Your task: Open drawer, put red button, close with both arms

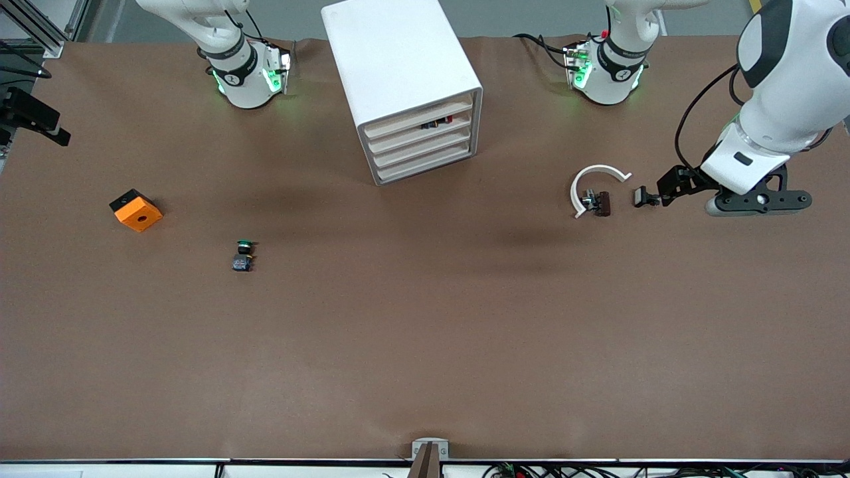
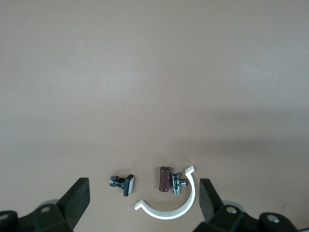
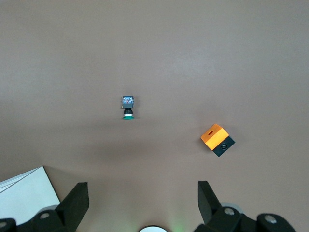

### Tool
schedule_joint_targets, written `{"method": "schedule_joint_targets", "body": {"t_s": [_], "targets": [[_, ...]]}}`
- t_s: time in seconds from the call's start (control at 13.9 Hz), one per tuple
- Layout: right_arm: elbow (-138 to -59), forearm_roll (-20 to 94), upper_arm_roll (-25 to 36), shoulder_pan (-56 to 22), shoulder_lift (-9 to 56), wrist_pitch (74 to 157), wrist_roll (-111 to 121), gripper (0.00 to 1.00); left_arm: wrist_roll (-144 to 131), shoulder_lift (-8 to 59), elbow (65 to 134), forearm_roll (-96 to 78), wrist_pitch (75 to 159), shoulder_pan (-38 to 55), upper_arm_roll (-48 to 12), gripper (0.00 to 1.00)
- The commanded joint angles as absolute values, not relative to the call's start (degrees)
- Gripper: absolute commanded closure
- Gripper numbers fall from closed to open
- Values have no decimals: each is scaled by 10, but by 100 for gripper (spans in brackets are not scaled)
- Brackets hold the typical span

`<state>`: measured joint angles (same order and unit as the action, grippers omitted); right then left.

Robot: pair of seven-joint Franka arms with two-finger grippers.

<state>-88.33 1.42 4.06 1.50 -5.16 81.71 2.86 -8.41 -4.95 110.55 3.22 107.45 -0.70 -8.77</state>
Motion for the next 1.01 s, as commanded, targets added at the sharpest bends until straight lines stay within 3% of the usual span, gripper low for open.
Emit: {"method": "schedule_joint_targets", "body": {"t_s": [0.0, 0.93], "targets": [[-880, 21, 37, 15, -56, 809, 20, 0, -73, -73, 1113, 24, 1064, 9, -62, 0], [-880, 21, 38, 16, -56, 808, 25, 0, -67, -76, 976, -3, 920, 7, -50, 0]]}}
